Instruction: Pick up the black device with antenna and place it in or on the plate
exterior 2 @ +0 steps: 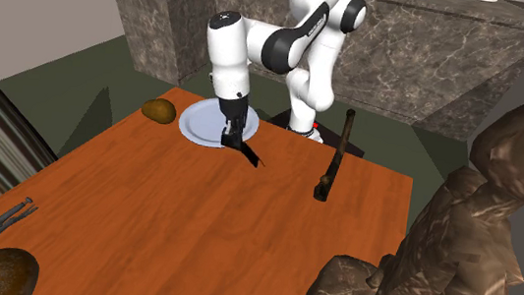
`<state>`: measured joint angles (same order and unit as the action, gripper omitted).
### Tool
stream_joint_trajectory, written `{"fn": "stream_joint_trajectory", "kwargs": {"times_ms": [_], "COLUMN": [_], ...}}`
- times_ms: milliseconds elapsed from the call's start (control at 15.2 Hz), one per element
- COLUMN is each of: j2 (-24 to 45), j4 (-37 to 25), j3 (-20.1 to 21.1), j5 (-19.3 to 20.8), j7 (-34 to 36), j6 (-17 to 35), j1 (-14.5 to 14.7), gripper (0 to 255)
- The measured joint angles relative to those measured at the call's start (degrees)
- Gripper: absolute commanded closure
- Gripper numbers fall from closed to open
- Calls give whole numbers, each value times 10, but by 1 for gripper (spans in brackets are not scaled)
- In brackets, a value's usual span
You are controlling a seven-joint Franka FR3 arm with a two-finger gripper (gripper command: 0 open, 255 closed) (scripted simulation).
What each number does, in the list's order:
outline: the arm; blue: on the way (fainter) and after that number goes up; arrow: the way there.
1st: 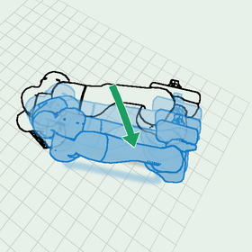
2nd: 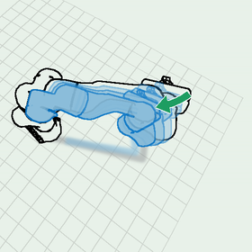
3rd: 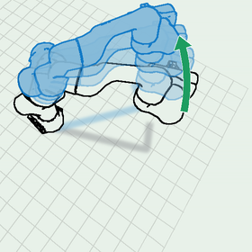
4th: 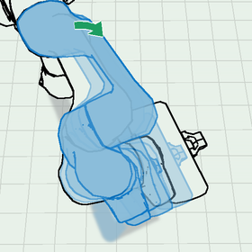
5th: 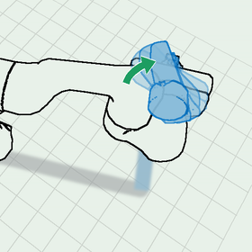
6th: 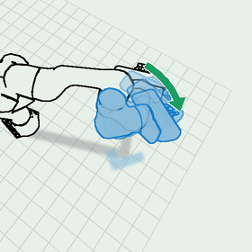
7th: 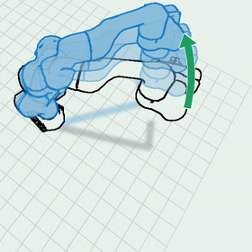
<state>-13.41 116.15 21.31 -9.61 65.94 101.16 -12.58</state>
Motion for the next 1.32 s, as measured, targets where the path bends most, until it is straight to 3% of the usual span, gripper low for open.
{"fn": "stream_joint_trajectory", "kwargs": {"times_ms": [462,1320], "j2": [-2,-103], "j4": [-43,65], "j3": [-7,-131], "j5": [3,28], "j7": [-4,-182], "j6": [-46,-57], "j1": [-4,-62], "gripper": [255,255]}}
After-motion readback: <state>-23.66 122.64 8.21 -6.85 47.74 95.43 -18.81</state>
